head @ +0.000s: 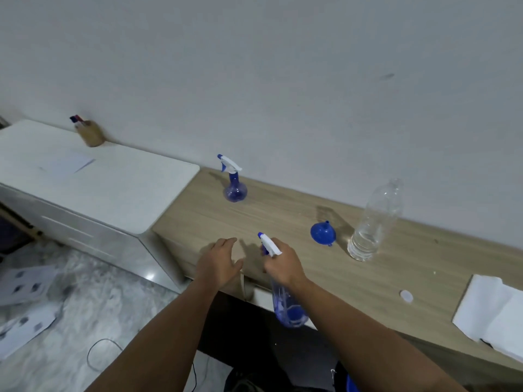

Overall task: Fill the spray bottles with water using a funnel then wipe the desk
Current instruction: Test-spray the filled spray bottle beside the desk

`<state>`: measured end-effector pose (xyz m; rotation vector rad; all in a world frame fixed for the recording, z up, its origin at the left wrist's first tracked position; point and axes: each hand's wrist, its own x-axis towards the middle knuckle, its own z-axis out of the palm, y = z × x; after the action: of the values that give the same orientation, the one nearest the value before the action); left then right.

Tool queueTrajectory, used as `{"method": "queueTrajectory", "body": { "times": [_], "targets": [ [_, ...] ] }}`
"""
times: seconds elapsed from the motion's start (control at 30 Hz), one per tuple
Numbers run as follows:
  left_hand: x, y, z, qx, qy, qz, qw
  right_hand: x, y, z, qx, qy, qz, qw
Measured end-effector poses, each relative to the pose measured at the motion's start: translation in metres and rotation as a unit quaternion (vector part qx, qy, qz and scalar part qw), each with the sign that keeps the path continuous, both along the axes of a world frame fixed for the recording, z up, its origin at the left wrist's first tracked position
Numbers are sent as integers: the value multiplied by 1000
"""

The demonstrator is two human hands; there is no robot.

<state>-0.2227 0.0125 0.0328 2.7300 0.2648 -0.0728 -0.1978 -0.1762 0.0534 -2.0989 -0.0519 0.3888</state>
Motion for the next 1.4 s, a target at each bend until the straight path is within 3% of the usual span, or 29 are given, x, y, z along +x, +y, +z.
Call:
{"method": "queueTrajectory", "body": {
  "times": [0.5, 1.4],
  "targets": [
    [-2, 31, -4, 6, -9, 15, 1000, -9, 29, -12, -116, 51, 1, 992],
    [18, 42, 3, -1, -28, -3, 1000, 5, 43, 1, -112, 41, 1, 993]
  ]
}}
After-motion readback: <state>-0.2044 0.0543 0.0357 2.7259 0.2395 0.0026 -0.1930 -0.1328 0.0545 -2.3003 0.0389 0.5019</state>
